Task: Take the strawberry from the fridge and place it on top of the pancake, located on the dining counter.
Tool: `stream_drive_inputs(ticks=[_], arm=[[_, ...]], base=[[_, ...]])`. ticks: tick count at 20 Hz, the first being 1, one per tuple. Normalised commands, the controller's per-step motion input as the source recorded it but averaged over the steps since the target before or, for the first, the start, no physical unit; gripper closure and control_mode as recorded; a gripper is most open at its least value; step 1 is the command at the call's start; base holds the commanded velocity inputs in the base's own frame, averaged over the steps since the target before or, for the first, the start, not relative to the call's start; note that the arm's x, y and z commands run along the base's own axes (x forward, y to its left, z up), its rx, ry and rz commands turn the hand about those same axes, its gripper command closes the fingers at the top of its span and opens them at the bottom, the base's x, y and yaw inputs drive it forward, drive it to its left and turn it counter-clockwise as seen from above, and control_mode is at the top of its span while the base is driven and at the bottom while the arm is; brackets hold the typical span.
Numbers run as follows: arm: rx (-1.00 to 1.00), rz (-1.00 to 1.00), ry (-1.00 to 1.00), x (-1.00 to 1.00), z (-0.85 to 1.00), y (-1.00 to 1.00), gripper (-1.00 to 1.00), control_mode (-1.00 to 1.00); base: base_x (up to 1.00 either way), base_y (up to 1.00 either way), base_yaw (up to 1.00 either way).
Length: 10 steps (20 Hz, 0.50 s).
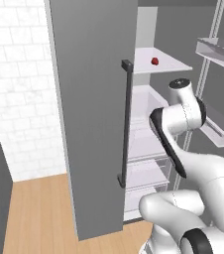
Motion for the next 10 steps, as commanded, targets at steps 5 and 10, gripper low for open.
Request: stream_drive_inputs(ticks=[5, 10], arm=[[0.71, -0.20, -0.32, 0.22, -0.34, 0.97, -1.00, -1.00], [0.22, -0.26, -0.45, 0.34, 0.31, 0.84, -1.00, -1.00]], base=[[0.00, 0.00, 0.00], [0.00, 0.00, 0.00]])
